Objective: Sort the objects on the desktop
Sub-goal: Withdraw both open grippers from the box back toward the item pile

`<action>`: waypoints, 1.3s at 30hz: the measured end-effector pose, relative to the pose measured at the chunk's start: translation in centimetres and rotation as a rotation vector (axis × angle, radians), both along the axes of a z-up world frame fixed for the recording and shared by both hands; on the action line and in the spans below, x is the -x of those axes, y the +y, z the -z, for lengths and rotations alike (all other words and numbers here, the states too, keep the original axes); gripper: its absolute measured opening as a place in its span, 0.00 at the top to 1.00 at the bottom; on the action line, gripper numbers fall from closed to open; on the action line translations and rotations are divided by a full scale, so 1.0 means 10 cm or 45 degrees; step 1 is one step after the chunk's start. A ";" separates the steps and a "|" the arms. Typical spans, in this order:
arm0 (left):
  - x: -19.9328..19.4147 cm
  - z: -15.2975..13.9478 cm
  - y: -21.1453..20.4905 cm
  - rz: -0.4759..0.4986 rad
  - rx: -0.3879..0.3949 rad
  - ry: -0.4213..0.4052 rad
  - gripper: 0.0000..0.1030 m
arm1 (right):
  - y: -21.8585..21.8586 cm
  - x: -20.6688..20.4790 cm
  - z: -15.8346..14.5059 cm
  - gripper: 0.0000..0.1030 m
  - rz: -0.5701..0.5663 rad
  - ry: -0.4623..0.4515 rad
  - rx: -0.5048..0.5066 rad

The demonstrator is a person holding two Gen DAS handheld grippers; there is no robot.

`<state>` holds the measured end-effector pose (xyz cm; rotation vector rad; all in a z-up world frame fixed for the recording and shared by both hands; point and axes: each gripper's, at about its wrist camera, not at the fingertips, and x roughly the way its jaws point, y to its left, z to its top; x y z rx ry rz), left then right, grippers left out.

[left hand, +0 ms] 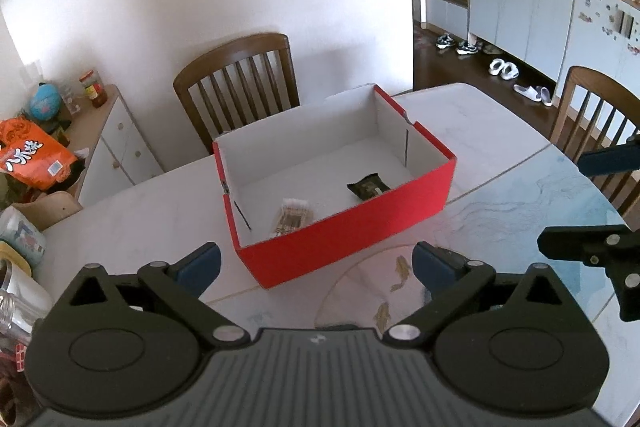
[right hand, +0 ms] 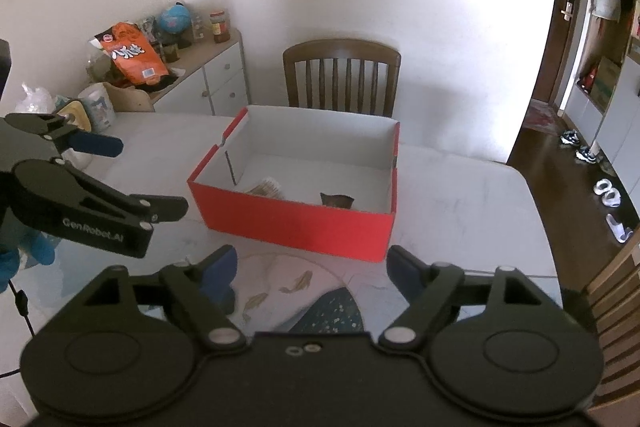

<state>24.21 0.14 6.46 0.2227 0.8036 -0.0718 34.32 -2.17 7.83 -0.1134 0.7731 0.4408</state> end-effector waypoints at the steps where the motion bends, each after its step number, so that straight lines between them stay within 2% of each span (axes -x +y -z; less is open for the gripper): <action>1: 0.02 0.01 -0.02 0.003 0.001 -0.002 0.01 | 0.00 0.02 0.01 0.20 -0.003 0.001 0.003; 16: 0.30 0.18 -0.11 -0.004 0.087 0.005 0.01 | -0.07 0.27 0.13 0.14 -0.016 0.022 -0.027; 24: 0.43 0.24 -0.18 -0.004 0.035 0.005 0.01 | -0.10 0.39 0.24 0.14 -0.019 0.045 -0.044; 31: 0.54 0.29 -0.21 0.008 0.046 0.002 0.01 | -0.15 0.45 0.30 0.13 -0.017 0.049 -0.063; 39: 0.63 0.44 -0.17 -0.006 0.124 0.035 0.00 | -0.18 0.54 0.40 0.09 -0.023 0.062 -0.059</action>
